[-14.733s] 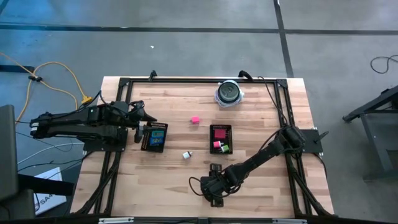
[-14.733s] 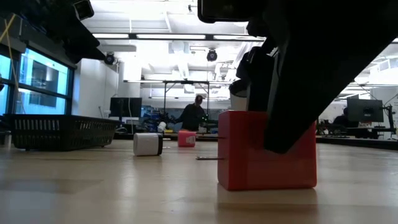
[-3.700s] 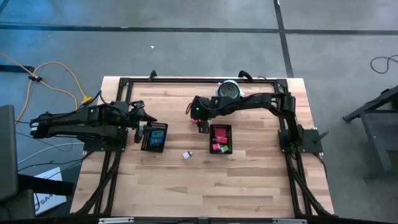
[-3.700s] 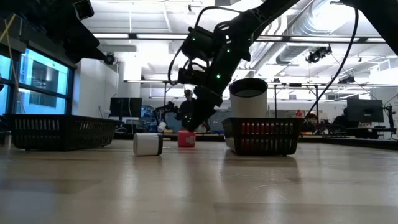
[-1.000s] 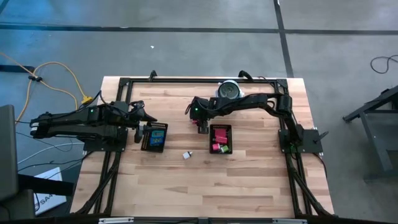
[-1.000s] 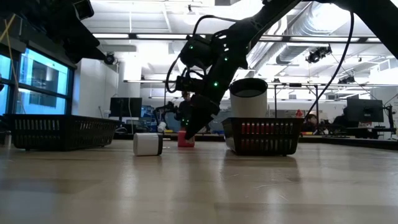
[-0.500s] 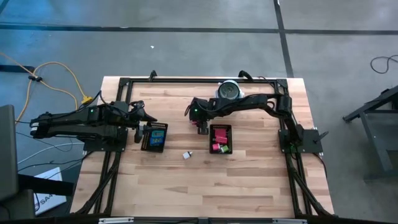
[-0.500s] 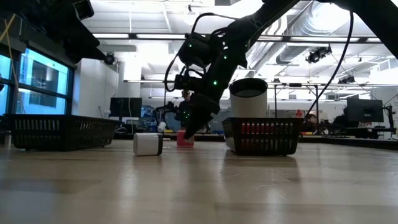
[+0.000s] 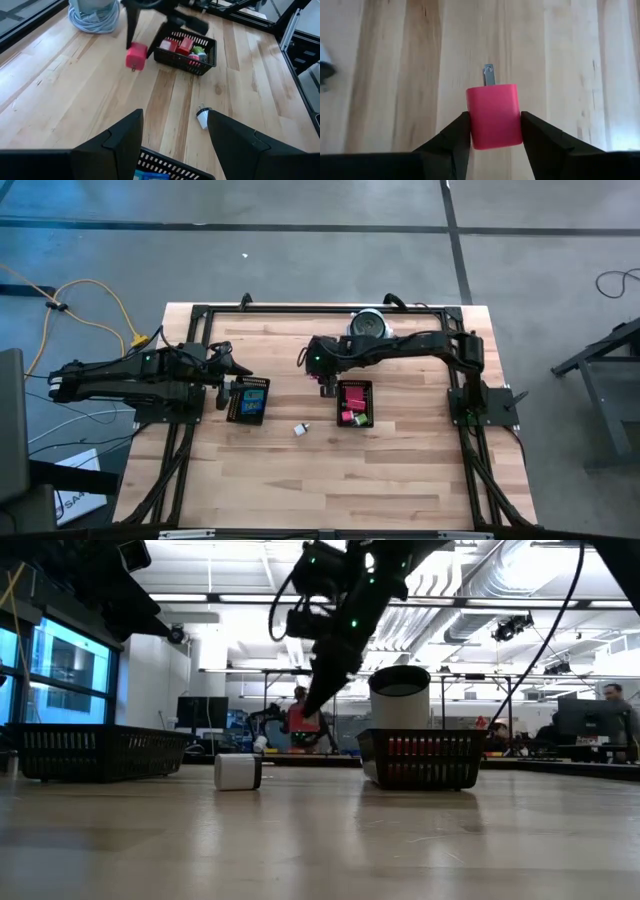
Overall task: Pick & Place Office items
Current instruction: Put the pink charger adapter into the right black bin
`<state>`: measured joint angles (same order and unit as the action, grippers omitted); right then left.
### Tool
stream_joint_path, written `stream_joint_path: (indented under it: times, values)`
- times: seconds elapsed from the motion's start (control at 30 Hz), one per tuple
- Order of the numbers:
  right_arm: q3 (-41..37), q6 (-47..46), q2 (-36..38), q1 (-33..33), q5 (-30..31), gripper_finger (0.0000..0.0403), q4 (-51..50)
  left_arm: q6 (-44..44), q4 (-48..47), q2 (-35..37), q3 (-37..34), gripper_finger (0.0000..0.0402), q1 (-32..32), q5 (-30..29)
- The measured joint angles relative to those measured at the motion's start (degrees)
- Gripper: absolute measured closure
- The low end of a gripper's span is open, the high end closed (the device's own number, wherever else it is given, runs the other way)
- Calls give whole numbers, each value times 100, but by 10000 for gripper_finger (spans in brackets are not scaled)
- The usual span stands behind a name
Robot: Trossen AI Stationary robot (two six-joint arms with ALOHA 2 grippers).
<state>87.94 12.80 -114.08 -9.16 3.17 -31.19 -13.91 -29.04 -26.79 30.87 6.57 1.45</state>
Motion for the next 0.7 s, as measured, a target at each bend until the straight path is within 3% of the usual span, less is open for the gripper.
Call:
stream_joint_path:
  times: [0.7]
  values:
    - [4, -1110, 702, 511, 83, 267, -1523, 0, 0, 0, -2, 186, 0, 0]
